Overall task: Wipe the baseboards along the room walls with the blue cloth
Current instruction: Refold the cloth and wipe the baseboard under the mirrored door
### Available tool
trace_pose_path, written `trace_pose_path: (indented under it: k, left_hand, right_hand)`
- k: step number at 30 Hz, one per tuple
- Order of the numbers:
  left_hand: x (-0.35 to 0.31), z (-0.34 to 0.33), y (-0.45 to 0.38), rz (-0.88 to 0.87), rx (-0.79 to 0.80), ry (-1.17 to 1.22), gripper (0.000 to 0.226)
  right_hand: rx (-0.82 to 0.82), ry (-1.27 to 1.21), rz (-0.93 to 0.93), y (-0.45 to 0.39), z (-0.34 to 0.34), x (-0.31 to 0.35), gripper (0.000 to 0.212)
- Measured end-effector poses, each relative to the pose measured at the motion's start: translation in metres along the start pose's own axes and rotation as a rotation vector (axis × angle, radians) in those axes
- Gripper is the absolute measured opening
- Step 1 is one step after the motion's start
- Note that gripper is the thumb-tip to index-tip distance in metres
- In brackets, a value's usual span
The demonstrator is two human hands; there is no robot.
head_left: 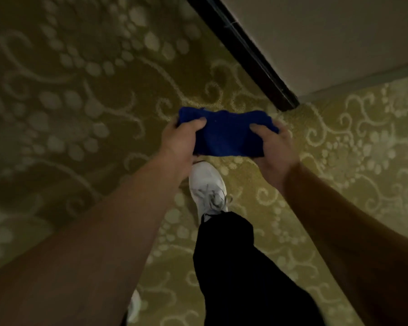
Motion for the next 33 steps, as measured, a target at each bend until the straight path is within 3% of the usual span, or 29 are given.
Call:
trace_pose_path:
  k: [10, 14, 17, 21, 23, 28, 33]
  left_hand:
    - [-0.028, -0.066, -0.116, -0.041, 0.105, -0.356, 0.042]
    - [-0.015, -0.108, -0.154, -0.016, 0.164, -0.49, 0.025]
    - [-0.007, -0.137, -0.181, -0.004, 0.198, -0.512, 0.033]
    - [-0.007, -0.167, -0.208, 0.05, 0.313, -0.475, 0.057]
    - [-0.007, -0.175, -0.212, 0.063, 0.315, -0.455, 0.05]
    - [-0.01, -0.171, -0.216, 0.118, 0.269, -0.349, 0.043]
    - [0.006, -0.173, -0.216, 0.071, 0.291, -0.357, 0.036]
  right_hand:
    - [-0.316, -0.27, 0.02, -0.098, 0.025, -0.047, 0.022]
    - [-0.526, -0.369, 0.013, -0.126, 0.048, -0.06, 0.037]
    - [-0.625, -0.482, 0.01, -0.146, 0.065, -0.062, 0.02]
    - [-0.619, -0.642, 0.113, -0.171, 0.072, -0.059, 0.017]
    - [-0.614, -0.775, 0.136, -0.175, 0.069, -0.055, 0.031]
    - [-0.535, -1.002, 0.22, -0.195, 0.047, -0.034, 0.033]
    - [-0.42, -0.881, 0.204, -0.201, 0.067, -0.047, 0.033]
Point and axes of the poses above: each hand's wrist, its own y-axis away from the middle knuckle, its own z-axis out of the back of the hand, x = y × z, the point moved 8 cm from there along -y, towards the middle knuckle, and after that the axes turned 6 degrees about z, right-handed, at the moved point
